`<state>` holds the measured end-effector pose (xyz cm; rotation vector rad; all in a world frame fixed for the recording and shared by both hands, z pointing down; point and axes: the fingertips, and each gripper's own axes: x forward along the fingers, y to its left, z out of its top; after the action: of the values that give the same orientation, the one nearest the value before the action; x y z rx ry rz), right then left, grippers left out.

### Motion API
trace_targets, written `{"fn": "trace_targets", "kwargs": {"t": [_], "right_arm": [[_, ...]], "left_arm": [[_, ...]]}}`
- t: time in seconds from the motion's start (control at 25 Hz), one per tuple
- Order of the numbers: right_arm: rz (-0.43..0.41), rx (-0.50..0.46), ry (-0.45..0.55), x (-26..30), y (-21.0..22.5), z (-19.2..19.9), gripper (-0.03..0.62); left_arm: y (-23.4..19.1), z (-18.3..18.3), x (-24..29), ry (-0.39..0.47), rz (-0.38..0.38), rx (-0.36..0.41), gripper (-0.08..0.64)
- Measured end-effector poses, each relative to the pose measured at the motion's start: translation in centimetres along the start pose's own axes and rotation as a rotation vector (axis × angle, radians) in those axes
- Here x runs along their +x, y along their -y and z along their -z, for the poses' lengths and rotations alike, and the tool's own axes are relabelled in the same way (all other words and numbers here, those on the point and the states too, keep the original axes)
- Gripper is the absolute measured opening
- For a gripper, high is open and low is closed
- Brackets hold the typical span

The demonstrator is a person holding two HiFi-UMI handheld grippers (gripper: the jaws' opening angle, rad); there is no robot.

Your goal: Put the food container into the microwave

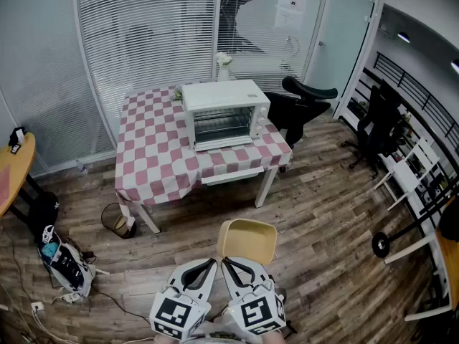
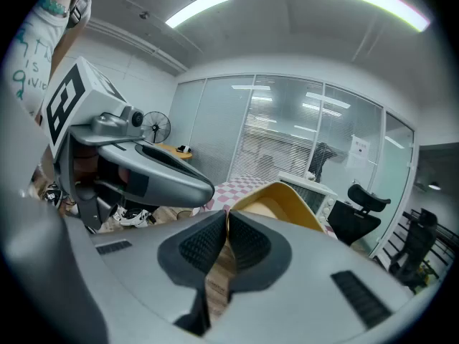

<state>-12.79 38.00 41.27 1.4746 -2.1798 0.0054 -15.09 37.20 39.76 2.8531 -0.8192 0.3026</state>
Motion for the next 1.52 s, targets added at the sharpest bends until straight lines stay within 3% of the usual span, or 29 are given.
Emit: {"fn": "trace_targets", "kwargs": {"t": [0.48, 0.72, 0.96, 1.52], "right_arm": [[-0.044, -0.012, 0.023, -2.1, 1.9, 1.9, 0.009], [-0.109, -0.091, -0.022, -1.4, 2.6, 3.2, 0.009], [-0.128, -0.105, -0.028, 1.1, 4.0, 3.4, 0.009], [-0.127, -0.141, -0.037, 11.2, 10.6, 0.8, 0.009]], "left_arm": [[3.1, 0.6, 1.4, -0.024, -0.014, -0.03, 0.017], [3.7, 1.4, 2.5, -0.05, -0.034, -0.034, 0.017], [0.8, 1.9, 4.6, -0.036, -0.077, -0.055, 0.017], [-8.4, -1.6, 13.3, -0.018, -0.043, -0.053, 0.017]]}}
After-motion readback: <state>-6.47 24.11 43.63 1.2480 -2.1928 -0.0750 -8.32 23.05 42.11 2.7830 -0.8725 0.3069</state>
